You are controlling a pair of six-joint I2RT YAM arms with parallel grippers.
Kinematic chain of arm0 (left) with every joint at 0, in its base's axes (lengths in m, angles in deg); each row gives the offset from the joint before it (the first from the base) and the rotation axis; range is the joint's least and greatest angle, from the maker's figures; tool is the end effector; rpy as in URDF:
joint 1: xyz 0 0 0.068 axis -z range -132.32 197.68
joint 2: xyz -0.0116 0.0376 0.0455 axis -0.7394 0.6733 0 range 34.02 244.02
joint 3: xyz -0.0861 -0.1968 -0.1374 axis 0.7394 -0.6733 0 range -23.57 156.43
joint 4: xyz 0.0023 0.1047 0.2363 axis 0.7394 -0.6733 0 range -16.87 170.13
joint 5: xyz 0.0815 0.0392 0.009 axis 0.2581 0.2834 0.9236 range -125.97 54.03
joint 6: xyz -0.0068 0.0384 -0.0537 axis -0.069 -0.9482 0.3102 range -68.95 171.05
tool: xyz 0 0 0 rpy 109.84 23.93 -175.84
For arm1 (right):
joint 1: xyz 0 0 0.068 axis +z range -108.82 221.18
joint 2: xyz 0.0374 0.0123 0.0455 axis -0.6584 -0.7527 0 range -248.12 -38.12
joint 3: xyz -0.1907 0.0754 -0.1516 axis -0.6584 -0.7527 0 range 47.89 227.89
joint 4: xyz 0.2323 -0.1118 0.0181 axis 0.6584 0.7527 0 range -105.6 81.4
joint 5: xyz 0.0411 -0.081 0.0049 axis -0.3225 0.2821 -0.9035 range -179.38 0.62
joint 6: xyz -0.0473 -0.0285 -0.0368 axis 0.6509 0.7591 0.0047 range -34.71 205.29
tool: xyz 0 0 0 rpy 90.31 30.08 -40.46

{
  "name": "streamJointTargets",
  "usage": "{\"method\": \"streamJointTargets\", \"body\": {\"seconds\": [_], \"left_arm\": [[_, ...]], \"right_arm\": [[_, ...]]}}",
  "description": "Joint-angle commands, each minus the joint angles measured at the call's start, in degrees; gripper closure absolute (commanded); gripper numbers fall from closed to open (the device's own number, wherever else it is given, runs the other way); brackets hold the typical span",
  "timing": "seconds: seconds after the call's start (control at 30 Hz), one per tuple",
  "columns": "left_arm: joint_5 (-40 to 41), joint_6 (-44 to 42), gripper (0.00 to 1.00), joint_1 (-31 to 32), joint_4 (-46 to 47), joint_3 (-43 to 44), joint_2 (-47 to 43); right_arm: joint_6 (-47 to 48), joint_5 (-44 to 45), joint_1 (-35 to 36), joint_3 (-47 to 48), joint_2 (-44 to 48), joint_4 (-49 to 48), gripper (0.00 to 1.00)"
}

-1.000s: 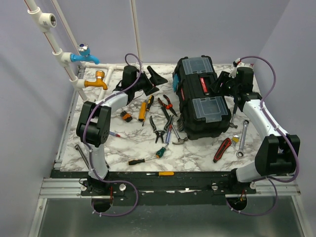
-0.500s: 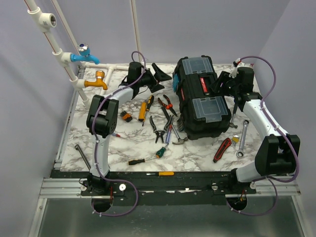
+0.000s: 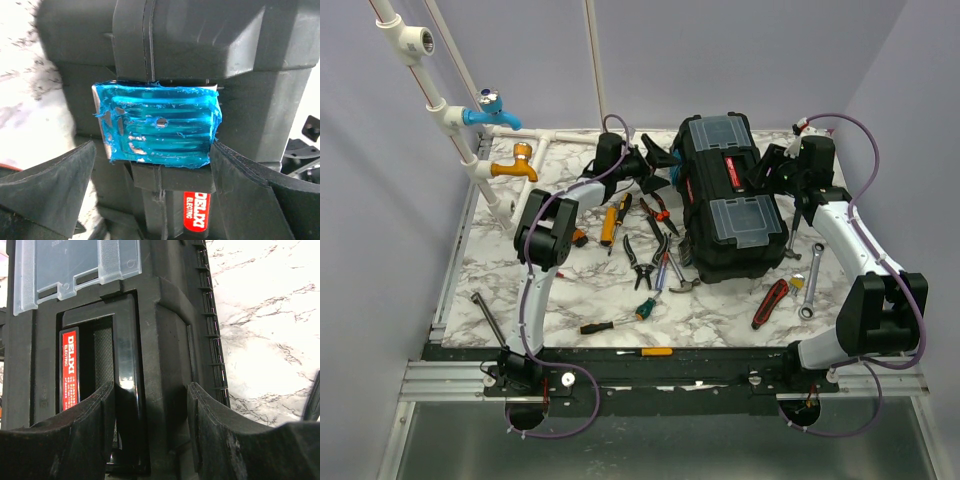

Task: Pack the tool kit
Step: Open the toolbox at the center of the board.

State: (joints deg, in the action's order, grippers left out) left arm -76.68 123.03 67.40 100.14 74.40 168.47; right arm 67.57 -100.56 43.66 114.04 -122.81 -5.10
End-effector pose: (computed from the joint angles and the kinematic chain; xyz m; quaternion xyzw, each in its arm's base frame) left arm 0.4884 -0.2116 0.1610 -0.1439 0.7660 -0.5968 0.1909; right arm 0.3547 0.0255 0.2771 0.0647 0.8567 0.1712 0.4823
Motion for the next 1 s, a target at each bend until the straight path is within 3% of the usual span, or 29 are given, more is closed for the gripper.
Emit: {"method": "streamJointTargets", "body": {"seconds": [0.0, 0.27, 0.37, 0.5, 0.57, 0.73, 0.8, 0.97], "left_arm": [[-2.03, 5.83, 0.02, 0.66, 6.26, 3.1, 3.34], [-3.27, 14.27, 0.02, 2.72, 15.61, 7.8, 8.9], [-3.43, 18.9, 0.09, 2.95, 22.64, 9.06, 11.01], [-2.69, 23.19, 0.41, 2.88, 31.95, 9.62, 12.49], [-3.16, 23.51, 0.51, 2.95, 34.09, 10.28, 12.22], [-2.6, 19.91, 0.79, 2.69, 33.69, 6.31, 7.63], [-2.41, 17.0, 1.0, 2.42, 31.75, 4.36, 5.53], [-0.73, 5.46, 1.0, 2.3, 17.9, 1.9, 0.11]], "right_arm": [[-2.56, -8.4, 0.68, -0.25, -1.54, 4.25, 0.75], [-2.81, -8.68, 0.68, 0.3, -1.49, 4.97, 0.75], [-3.05, -9.16, 0.68, 0.15, -1.54, 4.96, 0.75], [-3.09, -9.85, 0.68, -0.06, -1.68, 4.88, 0.75], [-3.07, -10.32, 0.71, -0.23, -1.8, 4.78, 0.75], [-3.1, -10.88, 0.68, -0.23, -2.06, 4.7, 0.75], [-2.91, -10.86, 0.73, -0.31, -2.07, 4.7, 0.75], [-2.03, -8.58, 0.68, 0.12, -2.2, 6.21, 0.75]]}}
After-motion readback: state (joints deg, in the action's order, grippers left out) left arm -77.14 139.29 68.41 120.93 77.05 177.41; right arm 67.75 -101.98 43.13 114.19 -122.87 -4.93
